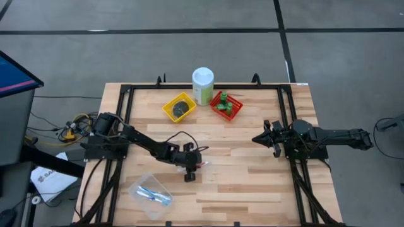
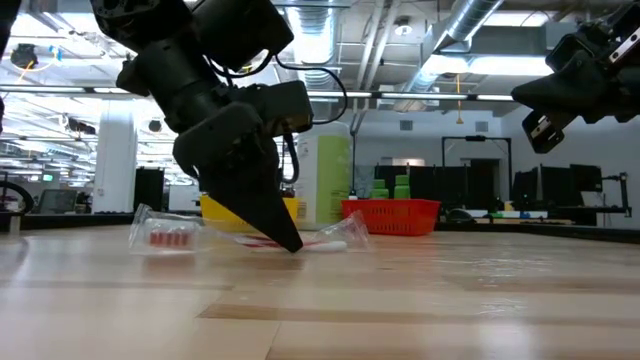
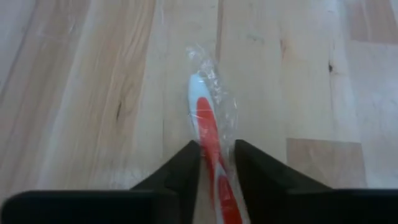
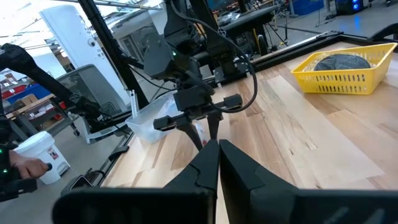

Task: Pick & Place Travel size toiletries
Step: Put the orange toothbrush into the transparent bin

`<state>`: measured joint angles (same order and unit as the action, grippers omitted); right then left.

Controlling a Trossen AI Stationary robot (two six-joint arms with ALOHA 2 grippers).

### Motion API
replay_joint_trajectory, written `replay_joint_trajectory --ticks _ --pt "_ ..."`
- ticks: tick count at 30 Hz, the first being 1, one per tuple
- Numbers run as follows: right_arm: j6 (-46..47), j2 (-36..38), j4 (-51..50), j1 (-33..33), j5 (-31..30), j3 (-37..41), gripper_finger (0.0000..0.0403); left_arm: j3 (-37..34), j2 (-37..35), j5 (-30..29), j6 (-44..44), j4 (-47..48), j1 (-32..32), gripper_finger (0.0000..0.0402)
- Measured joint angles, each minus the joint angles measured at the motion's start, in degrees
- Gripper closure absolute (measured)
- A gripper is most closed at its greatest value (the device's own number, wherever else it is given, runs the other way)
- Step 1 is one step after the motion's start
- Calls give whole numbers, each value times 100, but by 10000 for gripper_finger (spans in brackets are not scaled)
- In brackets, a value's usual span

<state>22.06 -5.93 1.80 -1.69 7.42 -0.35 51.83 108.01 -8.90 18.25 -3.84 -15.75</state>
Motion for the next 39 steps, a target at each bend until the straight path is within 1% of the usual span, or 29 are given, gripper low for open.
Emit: replay_joint_trajectory --ticks 4,7,9,11,13,15,19,23,27,31,35,39 --pt "0 0 -1 2 2 0 396 -2 2 82 25 -3 15 360" --pt "2 0 -1 0 2 0 396 -2 0 119 178 -8 28 387" --pt "26 0 -1 0 2 1 396 -7 -21 148 306 -13 33 388" --pt "28 0 0 2 2 0 396 -20 -92 213 359 33 31 377" --pt "29 0 -2 1 2 1 396 -47 -251 309 332 157 23 366" --pt "28 0 -1 0 2 1 396 -41 -469 294 321 107 18 364" --pt "27 0 0 1 2 1 396 -31 -1032 295 320 149 -5 383" --pt "31 0 0 2 2 -1 396 -28 -1776 569 377 177 -148 396" --pt "44 0 0 0 2 1 396 -23 -2486 615 396 464 -584 401" --pt "46 0 4 2 2 1 396 -22 -3034 758 383 667 -1204 401" --pt "46 0 4 0 2 -1 396 -22 -3321 891 456 800 -1957 401" --pt "46 0 4 0 2 1 396 -22 -3357 885 468 1225 -2697 401"
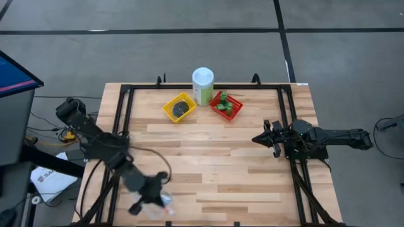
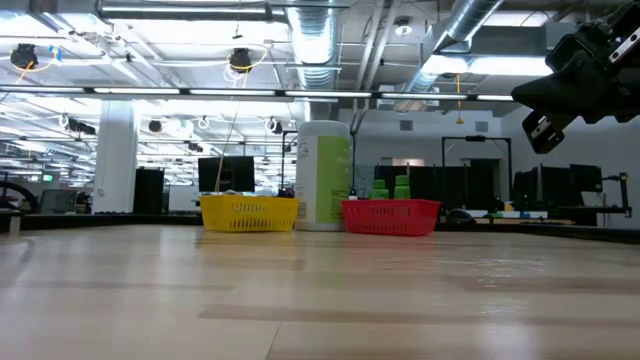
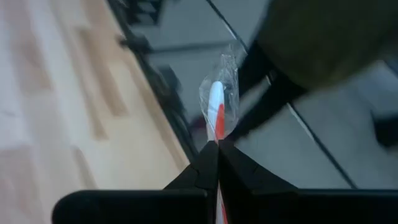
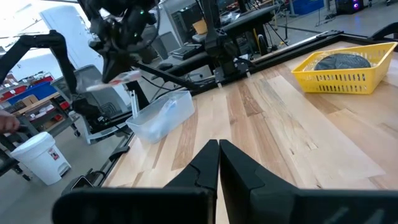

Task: Pick & Place Travel size toiletries
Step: Put the orange toothbrush into the transparent bin

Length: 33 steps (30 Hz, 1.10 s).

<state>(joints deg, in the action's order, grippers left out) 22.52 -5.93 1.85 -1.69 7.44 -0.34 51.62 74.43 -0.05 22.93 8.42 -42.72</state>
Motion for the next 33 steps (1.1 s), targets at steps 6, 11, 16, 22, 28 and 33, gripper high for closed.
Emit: replay_joint_trajectory --ticks 6,11,16,22,28,33 --pt "-1 0 5 1 1 -1 396 0 139 -335 3 817 -588 401" --pt "0 0 9 2 2 0 396 -63 400 -324 4 977 -588 401" --pt "79 0 11 0 2 0 396 -429 538 191 213 964 -611 401" --pt "107 0 23 0 2 -1 396 -747 514 220 442 648 -615 401" --pt "107 0 26 0 2 -2 396 -846 525 222 394 423 -612 401" --pt "105 0 26 0 2 -1 396 -846 525 399 -188 418 -612 401"
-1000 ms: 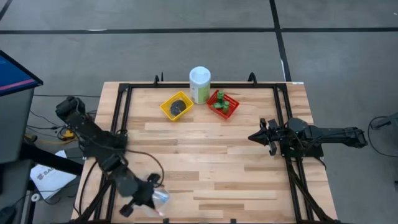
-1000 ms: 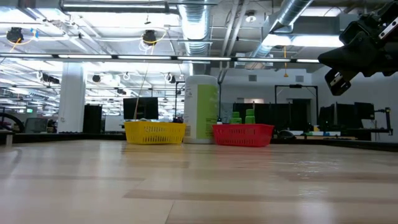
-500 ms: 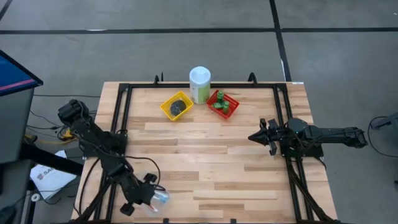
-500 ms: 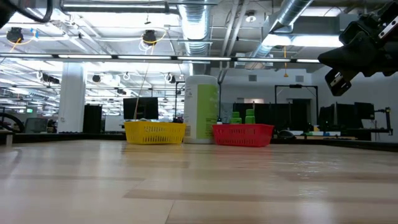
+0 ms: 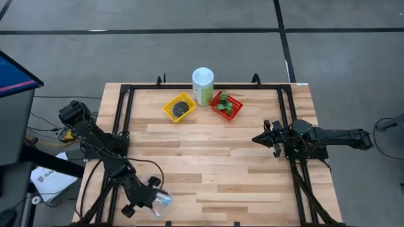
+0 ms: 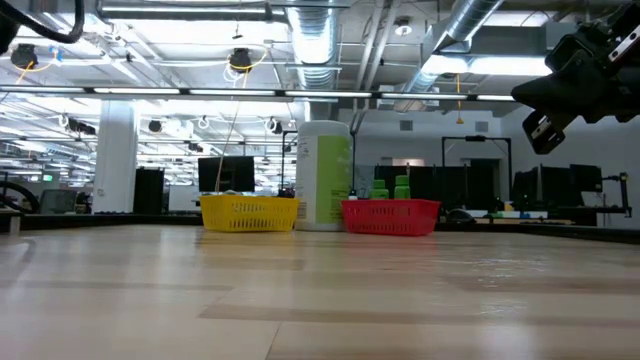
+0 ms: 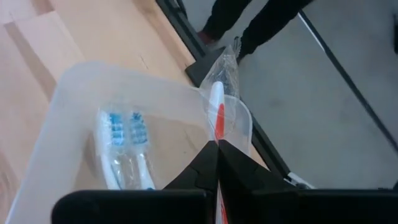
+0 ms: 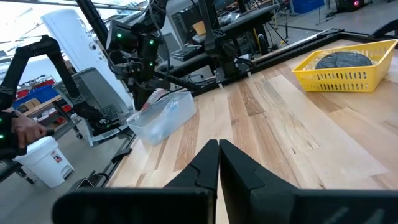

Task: Pick & Place Travel size toiletries
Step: Put the orange toothbrush into the transparent bin, then return to Home Position

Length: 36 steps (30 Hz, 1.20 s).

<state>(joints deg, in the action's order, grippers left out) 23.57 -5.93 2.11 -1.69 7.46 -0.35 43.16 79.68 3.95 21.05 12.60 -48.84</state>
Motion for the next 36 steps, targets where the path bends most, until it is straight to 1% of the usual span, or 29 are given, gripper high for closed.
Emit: replay_joint_trajectory --ticks 3,6,11,14,16,19,21,23,29,32,36 --pt "0 0 0 0 0 -1 396 0 0 -8 -153 30 2 397" --pt "0 0 0 0 0 -1 396 0 0 -45 -140 50 2 381" --pt "0 0 0 0 0 0 396 0 0 -50 -115 46 4 330" --pt "0 0 0 0 0 1 396 0 -12 -156 -53 -19 19 296" --pt "0 0 0 2 0 -1 396 1 -102 -282 282 -165 81 280" --pt "-1 0 0 0 0 -1 396 26 -432 -659 767 -225 249 274" --pt "-7 0 1 1 0 1 396 30 -764 -876 790 -236 389 281" --pt "-14 0 0 1 0 -1 396 31 -1196 -1242 741 -232 480 299" --pt "-7 0 2 1 0 1 396 35 -2762 -2609 -135 -143 458 389" --pt "1 0 2 0 0 -1 396 12 -3394 -3401 -328 86 393 395" --pt "73 0 4 1 0 1 396 -386 -3993 -4379 -599 224 372 400"
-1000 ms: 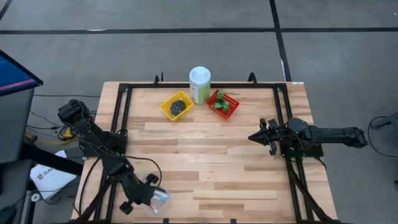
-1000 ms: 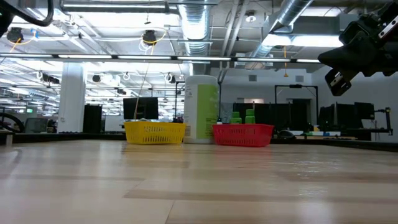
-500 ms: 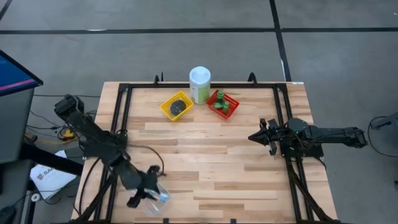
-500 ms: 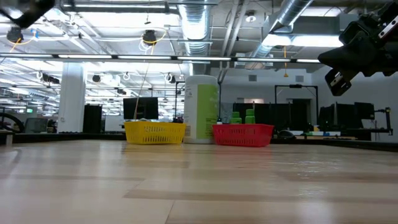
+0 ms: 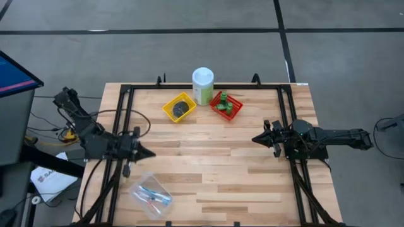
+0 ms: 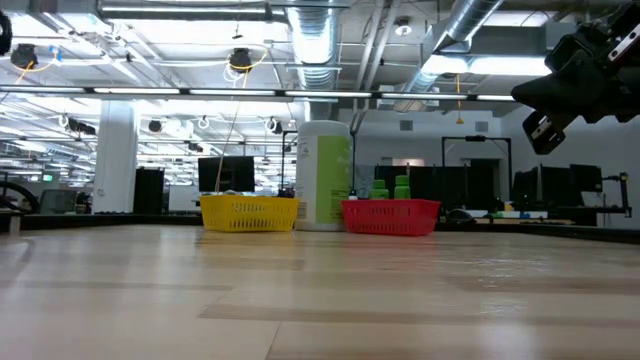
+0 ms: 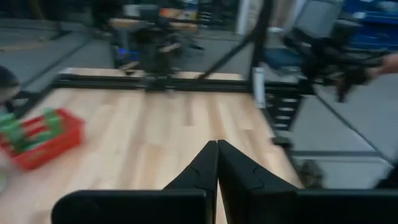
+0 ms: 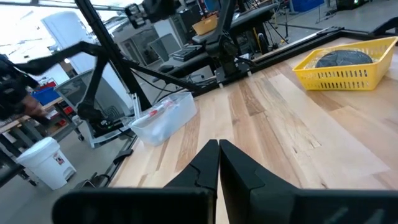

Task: Pick & Place Travel size toiletries
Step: Return to Home Position

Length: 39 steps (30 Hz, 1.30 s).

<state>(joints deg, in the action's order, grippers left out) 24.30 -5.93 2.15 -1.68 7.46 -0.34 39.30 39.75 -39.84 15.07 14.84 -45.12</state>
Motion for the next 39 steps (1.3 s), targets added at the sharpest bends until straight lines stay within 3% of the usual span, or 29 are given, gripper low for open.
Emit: replay_joint_trajectory --ticks 2,14,27,36,39 --pt "116 0 -1 -1 0 0 396 -276 -301 -186 -13 4 0 401" --pt "320 0 -2 -1 0 -1 396 -1780 -2129 86 324 -28 -2 401" --pt "320 0 -2 -1 0 0 396 -2119 -3897 678 155 -27 -4 401" --pt "340 0 -22 1 0 -1 396 -2044 -3693 474 25 -69 9 401" --pt "670 0 -7 14 1 0 396 -2043 -3405 220 687 -200 22 400"
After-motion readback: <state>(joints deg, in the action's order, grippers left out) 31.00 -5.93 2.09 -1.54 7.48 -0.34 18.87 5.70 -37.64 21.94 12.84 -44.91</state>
